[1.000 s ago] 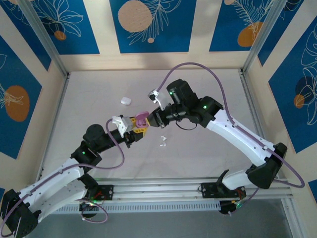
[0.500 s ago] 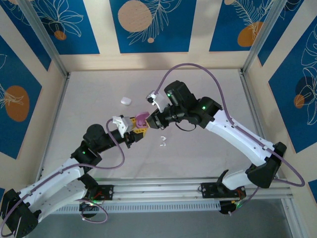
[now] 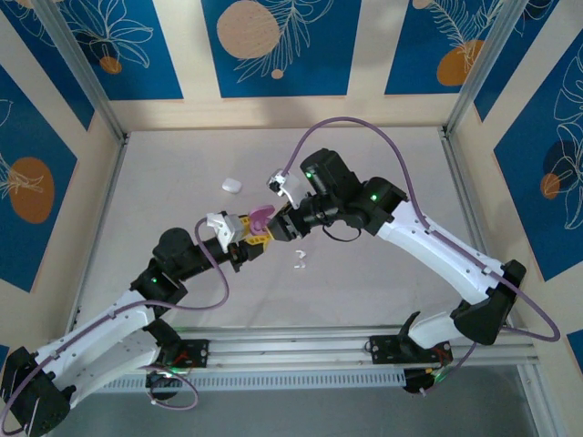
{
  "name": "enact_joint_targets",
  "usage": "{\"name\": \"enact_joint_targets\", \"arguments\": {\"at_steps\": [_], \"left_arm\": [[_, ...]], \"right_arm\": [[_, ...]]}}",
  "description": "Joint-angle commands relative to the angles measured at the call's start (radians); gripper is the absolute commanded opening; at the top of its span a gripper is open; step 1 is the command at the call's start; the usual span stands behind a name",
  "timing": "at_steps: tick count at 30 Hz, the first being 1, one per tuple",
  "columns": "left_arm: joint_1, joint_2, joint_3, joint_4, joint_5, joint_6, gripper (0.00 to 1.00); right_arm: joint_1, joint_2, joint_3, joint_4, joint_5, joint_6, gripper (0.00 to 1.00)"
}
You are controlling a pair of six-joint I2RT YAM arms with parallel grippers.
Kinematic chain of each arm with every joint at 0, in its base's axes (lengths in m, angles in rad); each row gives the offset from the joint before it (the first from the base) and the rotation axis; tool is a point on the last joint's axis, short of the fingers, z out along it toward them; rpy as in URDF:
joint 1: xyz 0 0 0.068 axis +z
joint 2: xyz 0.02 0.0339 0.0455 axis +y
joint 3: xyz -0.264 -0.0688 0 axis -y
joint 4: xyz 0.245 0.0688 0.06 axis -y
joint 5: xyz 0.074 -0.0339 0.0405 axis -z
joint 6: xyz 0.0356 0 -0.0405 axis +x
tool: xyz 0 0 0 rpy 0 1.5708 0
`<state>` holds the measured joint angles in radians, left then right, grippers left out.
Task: Insert the wireless bluetooth earbuds into the charging case
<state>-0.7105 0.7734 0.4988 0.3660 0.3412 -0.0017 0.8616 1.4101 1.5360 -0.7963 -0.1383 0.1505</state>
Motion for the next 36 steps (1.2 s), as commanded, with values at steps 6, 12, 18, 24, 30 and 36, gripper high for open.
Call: {"name": "enact_joint_targets", "arguments": {"at_steps": [6, 12, 18, 24, 30, 36], "left_arm": [[-0.010, -0.016, 0.024, 0.067, 0.021, -0.005, 0.30], [-0.010, -0.017, 0.024, 0.059, 0.028, 0.007, 0.30], [-0.009, -0.014, 0.015, 0.062, 0.073, 0.047, 0.30], [-0.010, -0.004, 0.020, 0.073, 0.121, 0.052, 0.30], [-0.010, -0.007, 0.020, 0.095, 0.084, 0.026, 0.31], [-0.010, -0.011, 0.017, 0.114, 0.056, 0.009, 0.31]], "right_arm": [[-0.042, -0.086, -0.022, 0.041, -0.025, 0.069, 0.43], [-0.097, -0.153, -0.080, 0.121, -0.062, 0.132, 0.47], [-0.191, -0.138, -0.100, 0.176, -0.091, 0.329, 0.50], [-0.192, -0.006, 0.005, 0.137, -0.237, 0.375, 0.51], [-0.180, 0.096, 0.079, 0.033, -0.326, 0.324, 0.51], [-0.171, 0.032, -0.021, 0.069, -0.473, 0.281, 0.52]]}}
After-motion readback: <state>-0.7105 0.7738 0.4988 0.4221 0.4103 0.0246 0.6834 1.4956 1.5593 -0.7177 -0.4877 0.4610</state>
